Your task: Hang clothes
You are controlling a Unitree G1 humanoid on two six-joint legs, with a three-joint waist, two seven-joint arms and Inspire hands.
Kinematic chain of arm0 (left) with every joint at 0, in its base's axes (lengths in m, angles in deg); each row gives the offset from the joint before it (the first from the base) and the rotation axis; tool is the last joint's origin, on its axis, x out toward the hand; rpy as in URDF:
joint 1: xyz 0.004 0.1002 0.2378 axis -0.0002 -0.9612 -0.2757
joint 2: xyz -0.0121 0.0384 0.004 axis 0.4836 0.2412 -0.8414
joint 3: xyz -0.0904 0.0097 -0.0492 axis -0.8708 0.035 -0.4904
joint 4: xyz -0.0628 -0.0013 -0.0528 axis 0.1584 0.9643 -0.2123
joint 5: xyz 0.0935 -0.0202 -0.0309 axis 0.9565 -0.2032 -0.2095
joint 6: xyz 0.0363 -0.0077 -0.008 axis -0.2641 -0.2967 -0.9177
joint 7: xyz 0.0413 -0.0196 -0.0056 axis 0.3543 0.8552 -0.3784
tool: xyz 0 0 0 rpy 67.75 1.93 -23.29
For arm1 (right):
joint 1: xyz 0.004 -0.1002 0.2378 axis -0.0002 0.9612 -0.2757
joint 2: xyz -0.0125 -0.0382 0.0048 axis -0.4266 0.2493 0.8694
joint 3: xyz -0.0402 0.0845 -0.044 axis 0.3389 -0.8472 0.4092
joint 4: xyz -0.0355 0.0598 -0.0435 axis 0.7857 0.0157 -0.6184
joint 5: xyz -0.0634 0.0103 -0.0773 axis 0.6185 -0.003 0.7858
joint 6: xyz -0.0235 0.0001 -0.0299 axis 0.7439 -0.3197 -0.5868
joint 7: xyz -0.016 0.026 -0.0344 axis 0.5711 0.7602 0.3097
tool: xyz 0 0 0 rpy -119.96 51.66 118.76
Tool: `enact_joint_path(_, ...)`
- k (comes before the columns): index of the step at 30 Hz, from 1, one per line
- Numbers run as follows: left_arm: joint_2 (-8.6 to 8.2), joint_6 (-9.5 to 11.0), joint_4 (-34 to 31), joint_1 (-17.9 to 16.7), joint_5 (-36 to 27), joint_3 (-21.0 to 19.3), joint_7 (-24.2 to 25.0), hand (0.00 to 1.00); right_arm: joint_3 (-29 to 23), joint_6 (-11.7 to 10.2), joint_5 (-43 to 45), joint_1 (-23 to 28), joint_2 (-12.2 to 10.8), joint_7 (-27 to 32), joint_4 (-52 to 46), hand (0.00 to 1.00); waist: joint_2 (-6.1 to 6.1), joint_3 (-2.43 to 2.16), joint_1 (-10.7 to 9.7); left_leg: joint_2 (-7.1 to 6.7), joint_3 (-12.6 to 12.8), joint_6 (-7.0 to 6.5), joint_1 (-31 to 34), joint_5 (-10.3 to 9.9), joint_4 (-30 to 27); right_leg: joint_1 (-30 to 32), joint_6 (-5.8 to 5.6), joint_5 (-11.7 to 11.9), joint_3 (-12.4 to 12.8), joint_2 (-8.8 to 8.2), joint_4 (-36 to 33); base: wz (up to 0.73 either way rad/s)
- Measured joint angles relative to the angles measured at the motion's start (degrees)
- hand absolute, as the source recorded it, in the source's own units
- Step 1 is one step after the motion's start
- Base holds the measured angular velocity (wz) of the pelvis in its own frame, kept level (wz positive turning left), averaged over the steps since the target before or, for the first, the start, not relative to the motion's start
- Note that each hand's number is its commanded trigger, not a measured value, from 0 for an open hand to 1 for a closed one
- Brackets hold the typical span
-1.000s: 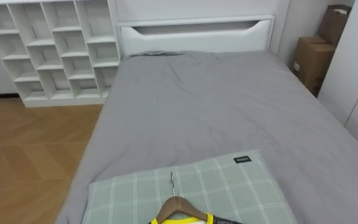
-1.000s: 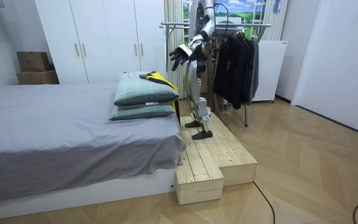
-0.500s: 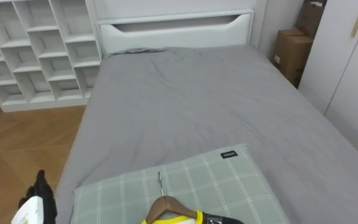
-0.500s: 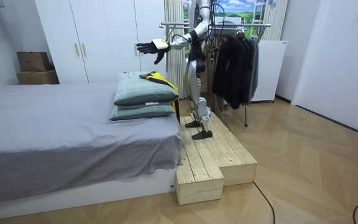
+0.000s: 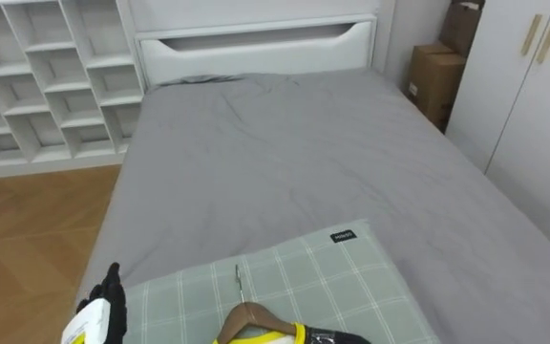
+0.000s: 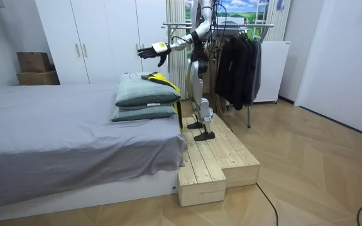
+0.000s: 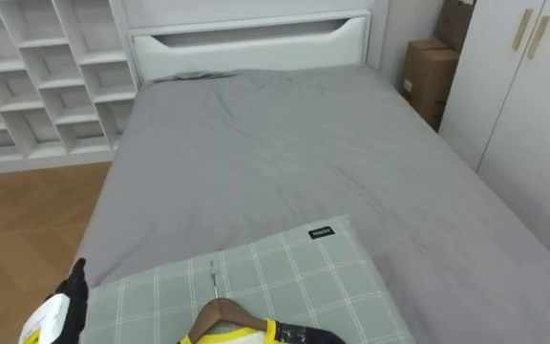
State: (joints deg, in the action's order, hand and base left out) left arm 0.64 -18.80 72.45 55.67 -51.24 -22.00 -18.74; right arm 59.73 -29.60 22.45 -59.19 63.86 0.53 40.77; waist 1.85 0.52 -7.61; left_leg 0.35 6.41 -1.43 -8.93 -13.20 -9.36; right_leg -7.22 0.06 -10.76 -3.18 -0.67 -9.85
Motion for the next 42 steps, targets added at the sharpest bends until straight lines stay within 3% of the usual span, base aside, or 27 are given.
enact_joint_path(5, -0.48, -0.1, 6.9, -0.1, 1.2, -0.1, 0.0, 0.00, 0.5, 0.3, 2.7, -0.2, 0.0, 0.4, 0.0, 0.00, 0.03, -0.02, 0.0, 0.04, 0.2, 0.00, -0.4, 0.0, 0.3, -0.1, 0.00, 0.0, 0.2, 0.07, 0.0, 0.00)
enact_joint_path(10, -1.12, -0.3, 9.4, -0.9, 1.2, -0.2, 0.0, 0.00, 0.8, 0.6, 4.7, -0.1, -0.7, 0.5, 0.5, 0.00, -0.03, -0.07, 0.0, 0.05, 0.2, 0.00, -0.5, 0.0, 0.5, -0.1, 0.00, 0.0, 0.2, 0.06, 0.0, 0.00)
enact_joint_path(24, -1.26, 0.9, 10.9, -0.9, 3.6, 0.0, 0.0, 0.00, 2.2, 0.7, 7.0, 0.4, -1.1, -1.2, 0.8, 0.00, -0.71, 0.00, -0.2, -0.03, 0.2, 0.00, -0.6, 0.0, 0.5, 0.2, -0.01, 0.0, 0.2, -0.03, 0.0, 0.00)
enact_joint_path(35, -1.36, 1.0, 12.1, -0.6, 3.4, 1.0, 0.0, 0.00, 3.9, 0.6, 6.4, 0.7, -1.2, -2.0, 0.5, 0.00, -1.91, -0.63, -0.6, 0.01, 0.1, 0.00, 0.4, 0.0, 0.4, 0.7, -0.01, 0.0, 0.1, 0.01, -0.1, 0.00)
enact_joint_path(42, -1.22, 1.0, 12.1, 1.2, 3.4, 3.8, -0.1, 0.00, 4.4, 0.7, 5.9, -0.1, -1.5, -0.5, 0.5, 0.00, -1.95, -0.44, -1.6, 0.01, -0.2, -0.01, 2.5, 0.0, -0.2, 2.8, -0.01, 0.0, 0.0, -0.03, -0.9, 0.01)
